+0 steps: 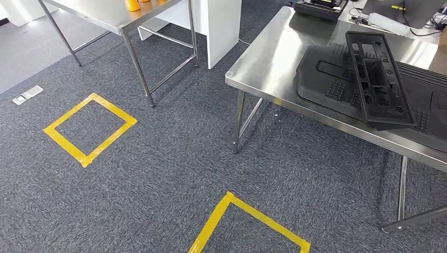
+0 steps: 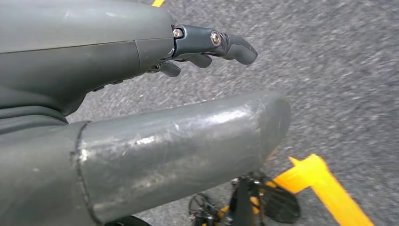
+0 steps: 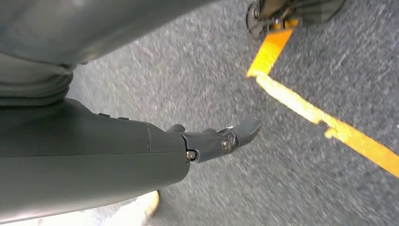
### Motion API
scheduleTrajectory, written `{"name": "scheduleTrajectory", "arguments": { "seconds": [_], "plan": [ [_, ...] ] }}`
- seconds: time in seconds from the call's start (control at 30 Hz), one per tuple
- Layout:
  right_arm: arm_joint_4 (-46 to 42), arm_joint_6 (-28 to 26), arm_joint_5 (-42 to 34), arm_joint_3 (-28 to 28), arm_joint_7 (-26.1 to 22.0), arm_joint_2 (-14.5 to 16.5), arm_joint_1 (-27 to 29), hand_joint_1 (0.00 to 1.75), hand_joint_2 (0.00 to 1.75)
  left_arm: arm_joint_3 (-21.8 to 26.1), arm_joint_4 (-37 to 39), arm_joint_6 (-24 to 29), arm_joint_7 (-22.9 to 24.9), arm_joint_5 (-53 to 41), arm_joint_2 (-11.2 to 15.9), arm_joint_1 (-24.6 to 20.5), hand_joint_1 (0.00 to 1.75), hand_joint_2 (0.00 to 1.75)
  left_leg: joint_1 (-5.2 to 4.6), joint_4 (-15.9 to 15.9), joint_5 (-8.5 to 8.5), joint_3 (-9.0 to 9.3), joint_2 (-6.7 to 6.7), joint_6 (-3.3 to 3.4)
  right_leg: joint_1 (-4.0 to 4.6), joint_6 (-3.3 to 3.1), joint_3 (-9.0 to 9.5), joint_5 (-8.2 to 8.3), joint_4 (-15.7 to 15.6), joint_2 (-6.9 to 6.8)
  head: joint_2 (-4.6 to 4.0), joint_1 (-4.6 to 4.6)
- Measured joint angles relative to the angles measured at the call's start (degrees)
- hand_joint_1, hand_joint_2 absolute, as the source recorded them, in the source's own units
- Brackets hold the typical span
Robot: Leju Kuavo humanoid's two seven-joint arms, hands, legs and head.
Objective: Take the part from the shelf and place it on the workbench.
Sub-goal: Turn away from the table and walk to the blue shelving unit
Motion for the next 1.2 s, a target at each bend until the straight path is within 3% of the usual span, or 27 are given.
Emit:
{"name": "scheduleTrajectory", "arguments": {
  "seconds": [0.07,0.1,0.17,0.23,0.27,0.3,0.37,0.43,0.5,0.53,0.57,0.6,0.63,0.7,0.77,0.8,0.87,0.9,0.97,1.0,1.03,1.07,1.1,1.13,1.2],
  "plan": [
    [0.01,-0.56,-0.63,0.05,0.01,0.16,-0.15,0.0,0.0,-0.14,0.15,-1.04,0.45,-0.82,-0.01,0.3,0.0,0.0,0.09,-0.28,0.35,-0.28,-0.22,-0.75,-0.19,-0.91,0.1,0.6,-0.28,-1.24,0.0,-0.01],
    [0.02,-0.77,-0.98,0.05,-0.02,0.26,-0.18,0.0,0.0,-0.29,0.21,-1.97,0.35,-1.11,0.01,0.41,0.0,0.0,0.04,0.54,-0.34,-0.77,0.94,-0.96,-0.36,-1.4,0.14,0.95,-0.45,-1.95,0.0,-0.12],
    [0.04,-0.96,-1.37,0.07,-0.09,0.48,-0.04,0.0,0.0,-0.62,0.28,-4.25,-1.32,-1.51,0.07,0.4,0.0,0.0,-0.11,5.96,-4.19,-3.12,4.79,-1.16,-0.46,-2.04,0.08,1.4,-0.6,-3.54,0.0,-0.44],
    [0.04,-0.9,-1.03,0.23,-0.19,0.74,0.19,0.0,0.0,-0.91,0.27,-6.5,-5.25,-2.02,0.1,0.28,0.0,0.0,-0.12,13.56,-8.37,-6.03,6.97,-1.42,-0.15,-2.3,-0.19,1.51,-0.56,-5.37,0.0,-0.57],
    [0.04,-0.89,-0.83,0.34,-0.31,0.87,0.24,0.0,0.0,-1.1,0.27,-7.36,-7.4,-2.3,0.16,0.24,0.0,0.44,-0.11,15.55,-9.08,-6.51,7.28,-1.48,-0.03,-2.34,-0.25,1.52,-0.54,-6.32,0.0,-0.55],
    [0.04,-0.89,-0.73,0.43,-0.51,0.97,0.22,0.0,0.0,-1.27,0.27,-7.99,-9.2,-2.49,0.21,0.23,0.0,0.87,-0.1,15.35,-8.7,-5.85,7.49,-1.47,0.04,-2.37,-0.26,1.53,-0.54,-7.19,0.0,-0.57],
    [0.04,-0.92,-0.79,0.47,-1.1,1.16,0.05,0.0,0.0,-1.43,0.26,-8.51,-11.11,-2.29,0.4,0.2,0.0,1.75,-0.14,9.34,-5.98,-1.62,8.67,-1.25,0.11,-2.25,-0.1,1.43,-0.51,-8.59,0.0,-0.6],
    [0.04,-0.97,-1.03,0.47,-1.66,1.27,-0.08,0.0,0.0,-1.41,0.26,-8.68,-11.24,-1.67,0.49,-0.03,0.0,0.87,-0.52,2.73,-4.27,2.43,11.1,-0.67,0.58,-1.78,-0.11,1.11,-0.38,-9.71,0.0,-0.57],
    [0.04,-1.01,-1.23,0.47,-1.85,1.27,-0.17,0.0,0.0,-1.37,0.28,-9.43,-9.97,-0.98,0.48,-0.27,0.0,0.0,-0.96,0.5,-4.15,3.4,11.76,0.05,1.01,-1.3,0.0,0.91,-0.38,-10.87,0.0,-0.41],
    [0.04,-1.01,-1.26,0.47,-1.75,1.26,-0.23,0.0,0.0,-1.35,0.3,-10.05,-9.12,-0.7,0.47,-0.29,0.0,0.0,-0.97,0.38,-3.97,3.19,10.95,0.43,1.01,-1.12,0.19,0.9,-0.44,-11.51,0.0,-0.35],
    [0.04,-1.01,-1.27,0.47,-1.57,1.26,-0.28,0.0,0.0,-1.33,0.32,-10.68,-8.39,-0.45,0.46,-0.27,0.0,0.0,-0.9,0.21,-3.75,3.05,10.24,0.8,0.9,-0.84,0.19,0.75,-0.3,-11.32,0.0,-0.34],
    [0.04,-1.01,-1.27,0.48,-1.36,1.25,-0.28,0.0,0.0,-1.31,0.32,-11.24,-7.85,-0.27,0.46,-0.26,0.0,0.0,-0.77,0.03,-3.47,2.92,9.5,1.22,0.76,-0.62,-0.15,0.19,0.44,-10.12,0.0,-0.31],
    [0.04,-0.99,-1.27,0.49,-1.11,1.25,-0.25,0.0,0.0,-1.29,0.32,-11.73,-7.48,-0.08,0.46,-0.28,0.0,0.0,-0.56,-0.15,-3.2,2.8,8.78,1.63,0.61,-0.55,-1.07,-0.96,2.42,-8.27,0.0,-0.25],
    [0.05,-0.95,-1.27,0.54,-0.69,1.21,-0.09,0.0,0.0,-1.26,0.31,-12.81,-7.04,0.29,0.48,-0.41,0.0,0.0,-0.36,-0.25,-2.79,2.39,7.19,2.2,0.32,-0.8,-4.45,-4.29,9.55,-4.64,0.0,-0.1],
    [0.07,-0.91,-1.32,0.59,-0.39,1.19,0.02,0.0,0.0,-1.2,0.31,-14.09,-6.9,0.58,0.48,-0.47,0.0,0.0,-0.35,-0.25,-2.5,1.97,5.36,2.38,0.19,-0.71,-7.61,-6.39,15.87,-3.81,0.0,-0.07],
    [0.07,-0.9,-1.36,0.61,-0.31,1.19,0.05,0.0,0.0,-1.16,0.32,-14.72,-6.91,0.7,0.48,-0.44,0.0,0.0,-0.35,-0.25,-2.36,1.86,4.45,2.34,0.13,-0.39,-7.94,-6.24,16.39,-3.72,0.0,-0.05],
    [0.07,-0.88,-1.49,0.67,-0.32,1.17,0.08,0.0,0.0,-1.0,0.32,-15.84,-7.12,0.93,0.45,-0.37,0.0,0.0,-0.31,-0.24,-2.04,1.78,2.58,2.01,-0.1,0.56,-5.04,-3.36,10.36,-2.78,0.0,-0.04],
    [0.07,-0.88,-1.55,0.72,-0.39,1.14,0.08,0.0,0.0,-0.9,0.32,-16.23,-7.3,0.99,0.43,-0.36,0.0,0.0,-0.35,-0.19,-1.88,1.72,1.75,1.73,-0.24,0.83,-2.98,-1.77,5.98,-1.22,0.0,-0.04],
    [0.07,-0.84,-1.69,0.78,-0.66,1.08,0.01,0.0,0.0,-0.73,0.31,-16.96,-7.75,1.0,0.4,-0.37,0.0,0.0,-0.52,-0.21,-1.53,1.51,0.42,1.09,-0.27,0.59,-0.43,0.16,0.33,1.0,0.0,-0.11],
    [0.07,-0.8,-1.77,0.8,-0.8,1.05,-0.04,0.0,0.0,-0.68,0.31,-17.36,-8.02,0.99,0.41,-0.36,0.0,0.0,-0.59,-0.31,-1.34,1.38,-0.11,0.74,-0.15,0.24,-0.22,0.35,-0.38,1.37,0.0,-0.15],
    [0.07,-0.77,-1.88,0.8,-0.97,1.05,-0.11,0.0,0.0,-0.62,0.31,-17.77,-8.33,0.99,0.43,-0.27,0.0,0.0,-0.58,-0.52,-1.08,1.23,-0.73,0.34,-0.03,-0.18,-0.08,0.57,-0.42,0.63,0.0,-0.15],
    [0.07,-0.74,-1.98,0.8,-1.09,1.05,-0.17,0.0,0.0,-0.55,0.31,-18.13,-8.62,0.99,0.48,-0.16,0.0,0.0,-0.48,-0.55,-0.91,1.04,-0.96,0.03,-0.17,-0.6,0.07,0.8,-0.58,-0.09,0.0,-0.16],
    [0.07,-0.73,-2.1,0.8,-1.2,1.03,-0.17,0.0,0.0,-0.48,0.32,-18.4,-8.89,0.99,0.51,-0.07,0.0,0.0,-0.51,-0.16,-1.16,0.71,-0.23,-0.19,-0.3,-1.03,0.24,1.07,-0.76,-0.87,0.0,-0.17],
    [0.08,-0.73,-2.2,0.8,-1.31,1.01,-0.14,0.0,0.0,-0.42,0.32,-18.59,-9.09,0.99,0.55,0.0,0.0,0.0,-0.54,1.29,-2.2,-0.06,1.37,-0.39,-0.42,-1.5,0.4,1.3,-0.94,-1.76,0.0,-0.28],
    [0.1,-0.65,-2.31,0.8,-1.4,0.95,0.05,0.0,0.0,-0.4,0.32,-18.73,-9.27,0.94,0.57,-0.05,0.0,0.0,-0.63,7.61,-6.14,-2.89,5.54,-0.63,-0.27,-2.07,0.37,1.45,-1.05,-3.5,0.0,-0.45]
  ]
}}
